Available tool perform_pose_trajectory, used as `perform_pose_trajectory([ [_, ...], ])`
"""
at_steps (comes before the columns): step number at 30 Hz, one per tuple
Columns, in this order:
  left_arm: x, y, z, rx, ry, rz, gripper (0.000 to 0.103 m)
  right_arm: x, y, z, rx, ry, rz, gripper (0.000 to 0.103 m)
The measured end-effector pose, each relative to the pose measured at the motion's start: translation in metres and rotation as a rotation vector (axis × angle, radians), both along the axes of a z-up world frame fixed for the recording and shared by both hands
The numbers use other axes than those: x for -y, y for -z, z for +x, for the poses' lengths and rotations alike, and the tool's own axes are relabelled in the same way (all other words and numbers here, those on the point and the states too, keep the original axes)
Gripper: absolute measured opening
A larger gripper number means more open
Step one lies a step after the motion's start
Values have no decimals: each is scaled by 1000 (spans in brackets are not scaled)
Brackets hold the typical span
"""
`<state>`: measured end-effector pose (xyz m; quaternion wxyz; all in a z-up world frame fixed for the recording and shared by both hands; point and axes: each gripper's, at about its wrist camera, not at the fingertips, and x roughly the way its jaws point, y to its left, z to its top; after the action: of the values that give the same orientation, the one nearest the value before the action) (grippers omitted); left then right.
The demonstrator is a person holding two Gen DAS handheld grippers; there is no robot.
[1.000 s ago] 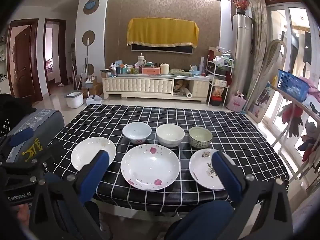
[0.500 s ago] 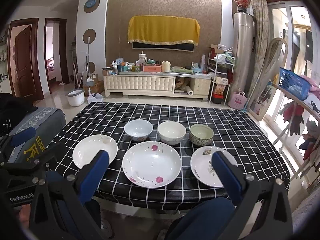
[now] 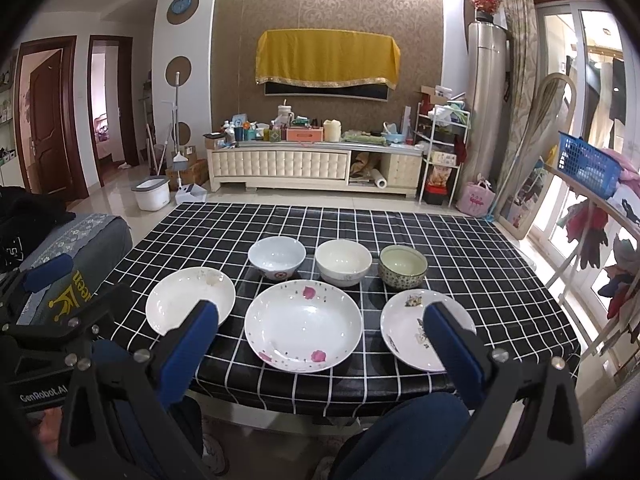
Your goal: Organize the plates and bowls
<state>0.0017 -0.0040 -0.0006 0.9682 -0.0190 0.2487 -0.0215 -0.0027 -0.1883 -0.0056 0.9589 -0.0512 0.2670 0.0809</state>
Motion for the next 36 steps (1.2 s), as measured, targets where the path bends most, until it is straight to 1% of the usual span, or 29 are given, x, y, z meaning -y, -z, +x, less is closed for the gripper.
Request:
perform_pose_trajectory([
  [24, 2, 0, 0, -3, -2, 2, 103, 4, 2, -2, -11, -3, 12, 103],
  [36, 4, 3, 0, -8, 0, 12, 103, 9, 3, 0, -32, -10, 27, 103],
])
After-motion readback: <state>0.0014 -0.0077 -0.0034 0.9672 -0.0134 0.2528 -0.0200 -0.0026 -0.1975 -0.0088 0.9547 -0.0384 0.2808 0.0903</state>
